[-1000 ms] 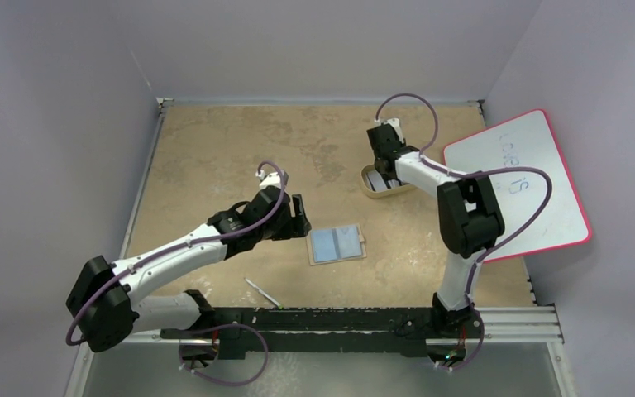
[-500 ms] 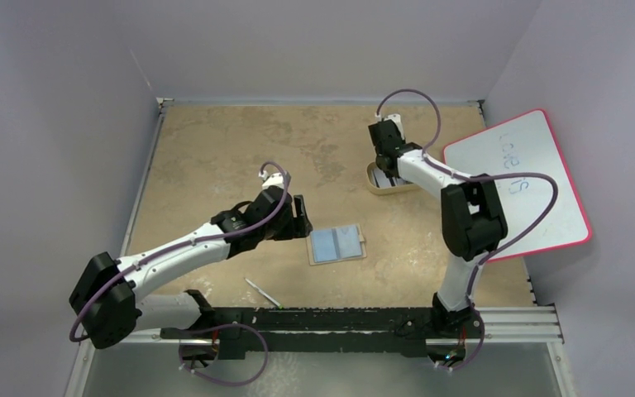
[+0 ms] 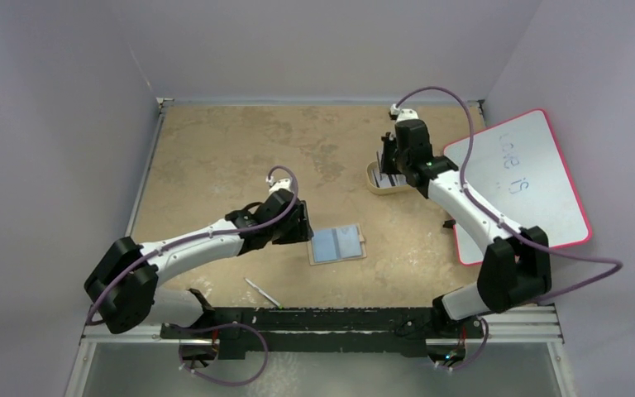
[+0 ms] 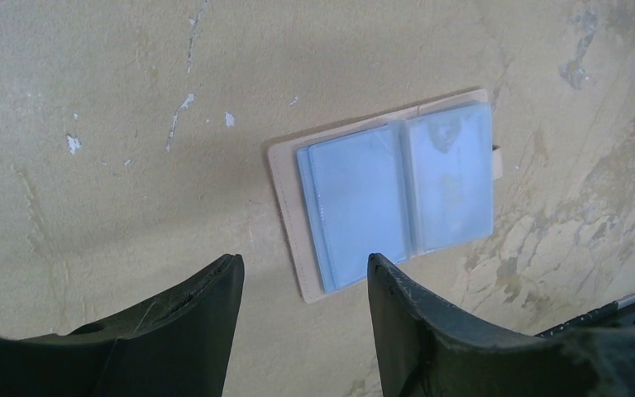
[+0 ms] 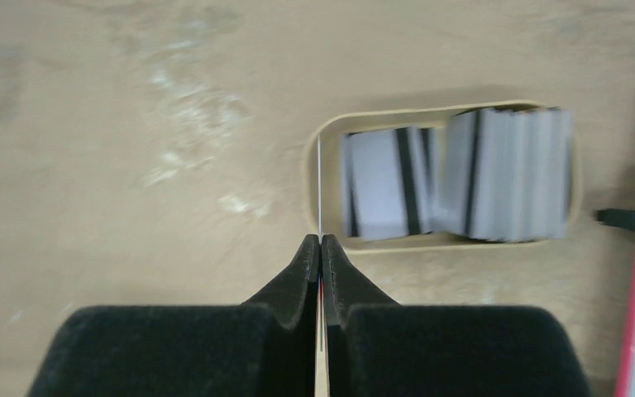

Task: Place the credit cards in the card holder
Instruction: Pick up the credit card from the storage box, then insert the credit card into the card holder.

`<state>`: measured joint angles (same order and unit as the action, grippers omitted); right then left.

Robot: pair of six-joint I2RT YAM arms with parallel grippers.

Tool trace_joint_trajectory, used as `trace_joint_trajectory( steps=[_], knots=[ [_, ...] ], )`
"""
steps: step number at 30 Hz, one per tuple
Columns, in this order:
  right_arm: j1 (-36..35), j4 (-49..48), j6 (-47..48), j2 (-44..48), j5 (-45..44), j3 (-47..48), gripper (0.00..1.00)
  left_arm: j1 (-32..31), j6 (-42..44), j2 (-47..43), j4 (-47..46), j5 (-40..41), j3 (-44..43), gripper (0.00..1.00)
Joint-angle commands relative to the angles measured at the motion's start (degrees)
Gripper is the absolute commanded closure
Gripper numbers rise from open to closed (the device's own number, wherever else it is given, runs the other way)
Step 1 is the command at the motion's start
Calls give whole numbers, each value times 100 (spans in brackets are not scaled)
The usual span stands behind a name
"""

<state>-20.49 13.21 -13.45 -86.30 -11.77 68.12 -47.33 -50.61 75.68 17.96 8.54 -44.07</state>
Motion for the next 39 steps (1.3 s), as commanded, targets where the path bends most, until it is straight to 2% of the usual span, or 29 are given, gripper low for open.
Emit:
trace_joint_trajectory(
  steps=[1, 4, 9, 16, 24, 31, 39],
  knots=[
    [-18, -791, -623, 636, 1907, -739, 100, 14, -184, 212, -420, -137, 116, 44],
    [-134, -1241, -980, 1008, 2567, -1370, 100, 14, -287, 427, -555, -222, 174, 44],
    [-497, -2248, -1981, 1574, 3151, -2486, 100, 13, -412, 681, -757, -308, 301, 44],
    [-1019, -3308, -2917, 1751, 3101, -3631, 100, 13, -458, 883, -835, -247, 356, 45],
    [-1267, -3731, -3153, 1479, 2890, -4111, 100, 13, -450, 1060, -957, -256, 371, 55],
    [-1271, -3360, -2831, 1313, 2577, -4104, 100, 17, -467, 1155, -912, -182, 391, 60],
    [-1264, -3333, -2837, 1245, 2583, -4260, 100, 14, -454, 1244, -881, -158, 367, 71]
  ],
)
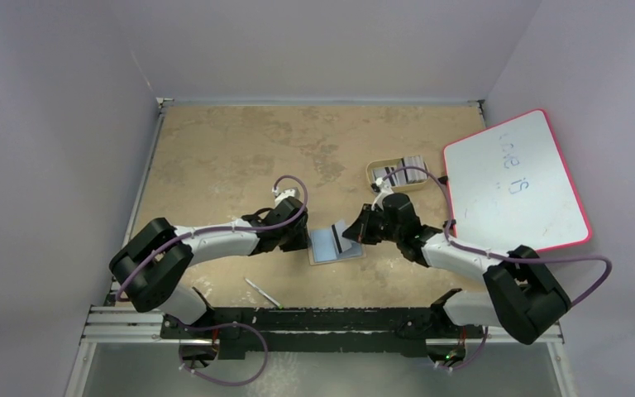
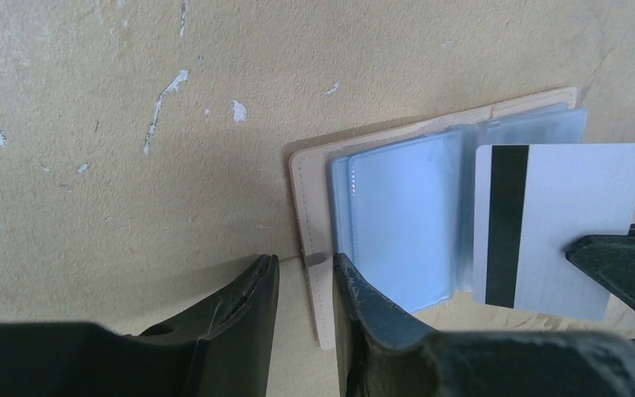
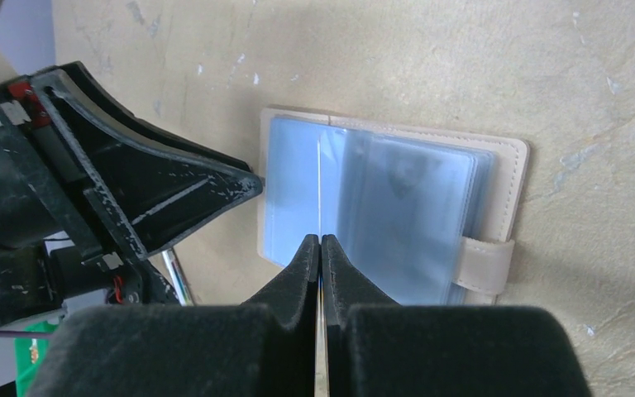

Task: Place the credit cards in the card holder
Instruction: Insert the credit card into the card holder.

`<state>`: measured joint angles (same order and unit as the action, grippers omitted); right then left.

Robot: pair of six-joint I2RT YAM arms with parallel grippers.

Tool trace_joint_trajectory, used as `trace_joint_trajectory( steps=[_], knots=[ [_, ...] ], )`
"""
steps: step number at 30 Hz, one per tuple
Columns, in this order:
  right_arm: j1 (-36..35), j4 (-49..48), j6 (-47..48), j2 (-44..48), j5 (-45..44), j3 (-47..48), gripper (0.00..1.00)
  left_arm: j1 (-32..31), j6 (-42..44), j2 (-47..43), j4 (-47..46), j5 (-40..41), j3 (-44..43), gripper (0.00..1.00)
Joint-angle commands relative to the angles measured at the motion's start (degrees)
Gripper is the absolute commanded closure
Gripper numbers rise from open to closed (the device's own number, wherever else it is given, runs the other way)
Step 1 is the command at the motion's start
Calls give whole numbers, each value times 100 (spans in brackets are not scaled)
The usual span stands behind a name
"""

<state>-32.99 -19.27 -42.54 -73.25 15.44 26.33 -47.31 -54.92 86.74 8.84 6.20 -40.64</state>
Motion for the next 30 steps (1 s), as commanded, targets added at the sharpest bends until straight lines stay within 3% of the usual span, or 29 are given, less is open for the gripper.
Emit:
trace_joint_trajectory(
  steps=[1, 16, 30],
  knots=[
    [-14, -94, 67, -96, -150, -88, 100, 11, -20, 148, 34, 75, 14, 71],
    [-15, -1111, -300, -693, 131, -405, 100, 11, -19, 248, -20, 50, 37, 86],
    [-15, -2015, -587, -1147, 645, -637, 100, 11, 34, 304, 79, 165, -9, 91]
  ],
)
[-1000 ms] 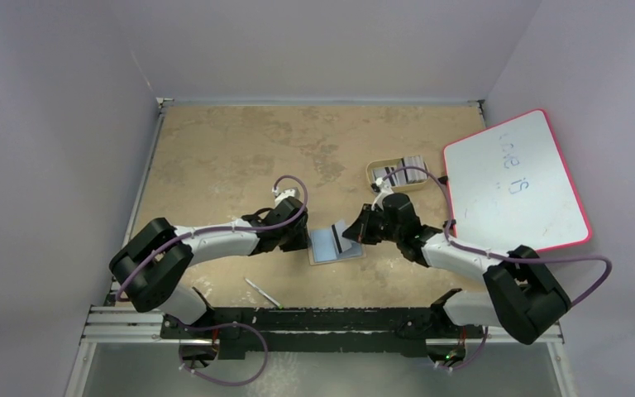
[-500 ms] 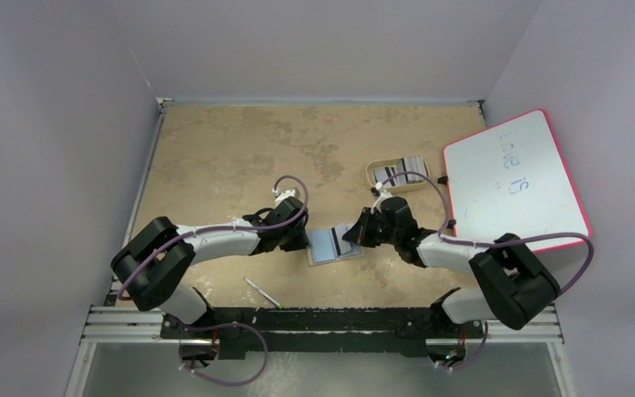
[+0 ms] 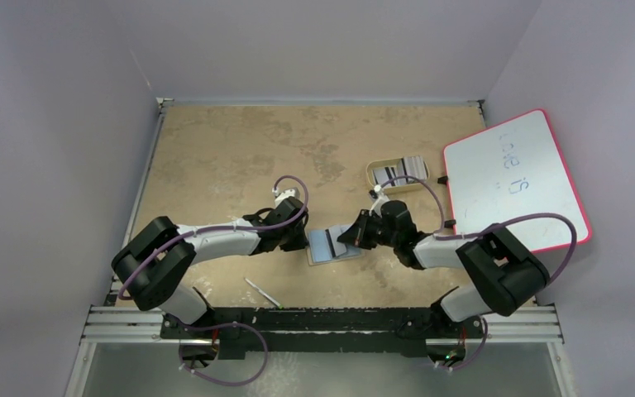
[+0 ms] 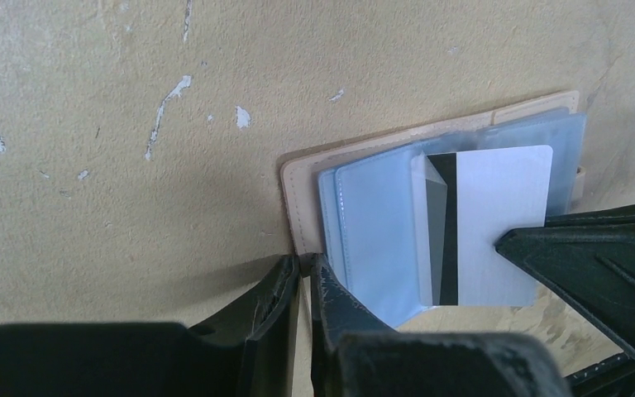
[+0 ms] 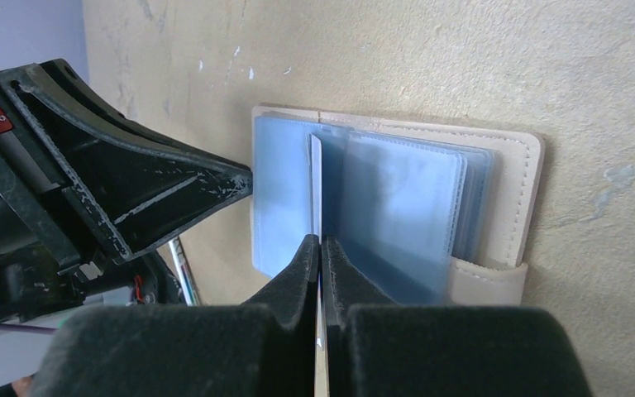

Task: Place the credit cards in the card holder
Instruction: Insert the credit card into the card holder.

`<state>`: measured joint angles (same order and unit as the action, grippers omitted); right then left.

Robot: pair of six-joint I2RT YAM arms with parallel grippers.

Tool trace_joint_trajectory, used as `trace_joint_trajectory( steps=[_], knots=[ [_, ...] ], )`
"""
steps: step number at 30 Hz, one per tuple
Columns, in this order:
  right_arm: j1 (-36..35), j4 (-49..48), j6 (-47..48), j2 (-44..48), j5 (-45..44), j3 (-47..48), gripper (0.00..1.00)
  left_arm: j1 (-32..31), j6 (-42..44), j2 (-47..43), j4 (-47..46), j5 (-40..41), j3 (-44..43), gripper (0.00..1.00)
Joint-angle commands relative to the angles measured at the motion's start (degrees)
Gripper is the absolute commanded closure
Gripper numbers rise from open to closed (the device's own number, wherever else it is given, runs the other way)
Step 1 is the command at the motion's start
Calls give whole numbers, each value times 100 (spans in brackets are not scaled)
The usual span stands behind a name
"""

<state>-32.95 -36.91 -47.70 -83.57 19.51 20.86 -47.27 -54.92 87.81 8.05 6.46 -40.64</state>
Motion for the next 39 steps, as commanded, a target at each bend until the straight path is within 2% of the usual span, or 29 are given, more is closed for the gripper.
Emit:
trace_joint_trajectory(
  steps=[1, 2, 7, 12, 16, 20, 32, 36, 39],
  knots=[
    [-19, -296, -98, -149, 250, -103, 100, 7, 41, 187, 175, 152, -9, 91],
    [-20, -349, -125, -189, 267, -108, 100, 11, 42, 192, 191, 166, -13, 92],
    [-27, -526, -296, -331, 231, -111, 84, 11, 34, 183, 203, 163, -13, 92],
    [-37, 617, 97, -130, -215, 211, 67, 7, 25, 196, 218, 162, -22, 92],
    [-36, 1425, 360, 224, -646, 425, 61, 7, 27, 216, 223, 165, -19, 93],
    [-36, 1942, 588, 297, -861, 613, 57, 7, 27, 292, 214, 150, -47, 94],
    [-36, 2691, 839, 623, -1301, 899, 52, 7, -61, 74, 152, -13, -39, 94],
    [-36, 2808, 906, 664, -1317, 949, 49, 7, -130, 22, -176, -375, -11, 89],
    [-38, 2829, 930, 673, -1311, 968, 47, 7, -247, 29, -599, -748, 32, 82]
  ],
)
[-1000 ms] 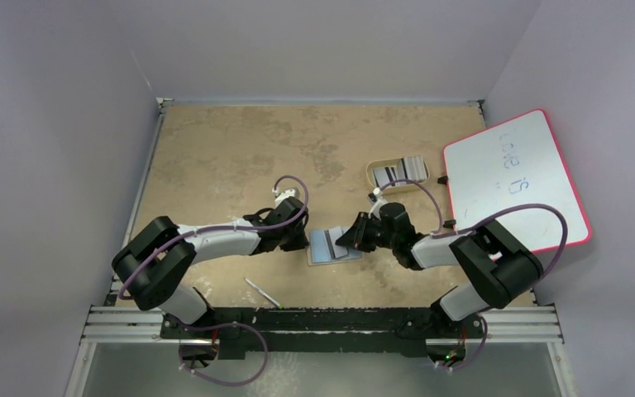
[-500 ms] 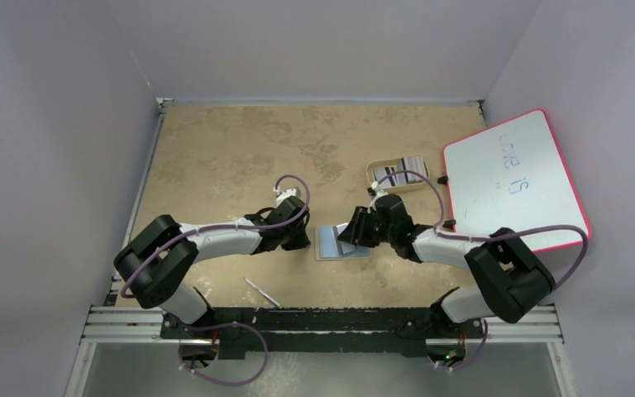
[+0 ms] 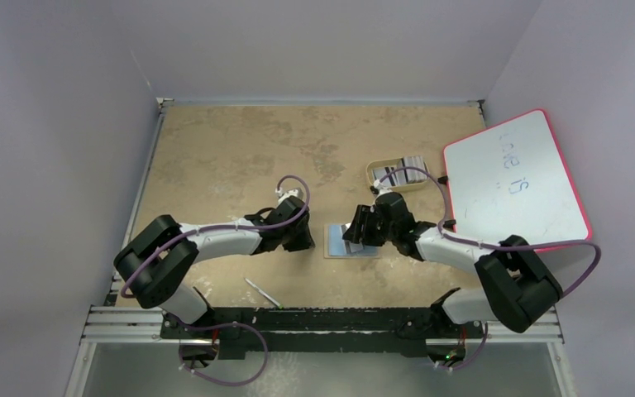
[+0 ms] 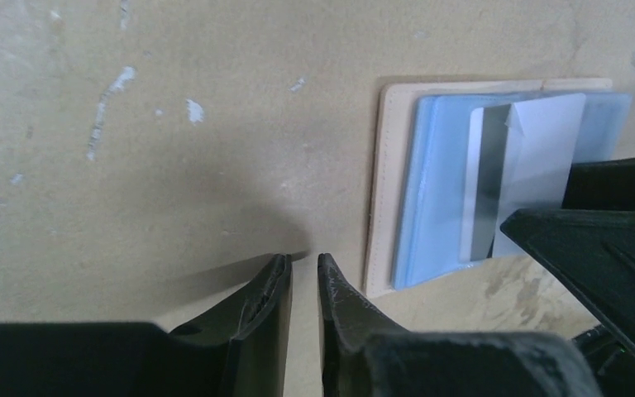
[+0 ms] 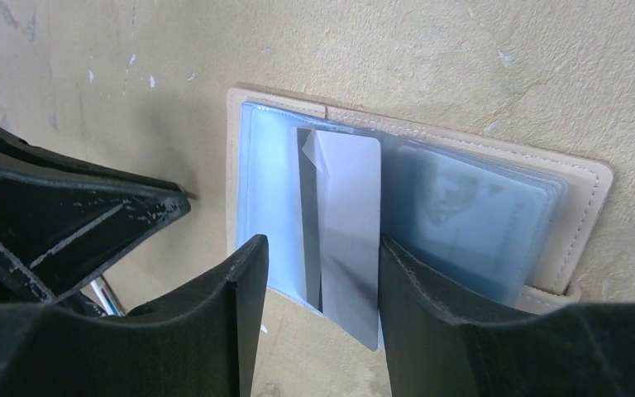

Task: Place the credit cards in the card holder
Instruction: Insert the credit card into the card holder.

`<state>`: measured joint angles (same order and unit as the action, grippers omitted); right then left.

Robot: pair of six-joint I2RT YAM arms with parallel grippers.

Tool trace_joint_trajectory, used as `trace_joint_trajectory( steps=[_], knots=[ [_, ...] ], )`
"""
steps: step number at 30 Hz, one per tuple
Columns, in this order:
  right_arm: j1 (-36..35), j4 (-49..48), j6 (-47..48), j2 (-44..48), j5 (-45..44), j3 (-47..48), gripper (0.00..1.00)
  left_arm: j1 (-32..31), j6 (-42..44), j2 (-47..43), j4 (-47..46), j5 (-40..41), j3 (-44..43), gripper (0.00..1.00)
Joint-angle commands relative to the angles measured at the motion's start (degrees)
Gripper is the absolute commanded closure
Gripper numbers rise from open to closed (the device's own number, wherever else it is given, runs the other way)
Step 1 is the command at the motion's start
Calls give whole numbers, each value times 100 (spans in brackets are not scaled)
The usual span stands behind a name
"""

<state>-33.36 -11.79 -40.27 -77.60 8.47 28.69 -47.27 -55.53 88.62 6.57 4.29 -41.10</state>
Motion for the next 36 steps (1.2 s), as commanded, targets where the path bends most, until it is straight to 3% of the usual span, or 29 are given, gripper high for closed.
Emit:
trace_joint_trajectory(
  steps=[1, 6, 10, 17, 26, 36],
  knots=[
    [5, 283, 185, 78, -173, 175, 46, 7, -217, -43, -600, -641, 85, 80],
    [5, -146, 2, -55, 212, 47, 48, 7, -309, 179, -1169, -930, 105, 76],
    [1, -717, -295, -274, 536, -127, 49, 7, -310, 335, -1240, -952, 123, 80],
    [-213, -1159, -524, -691, 709, 7, 50, 7, -289, 215, -568, -469, 132, 87],
    [-620, -308, -134, -1092, 286, 651, 50, 7, -395, -297, -270, -349, 312, 88],
    [-645, 1285, 523, -622, -638, 1411, 40, 42, -444, -473, -159, -364, 338, 88]
  ],
)
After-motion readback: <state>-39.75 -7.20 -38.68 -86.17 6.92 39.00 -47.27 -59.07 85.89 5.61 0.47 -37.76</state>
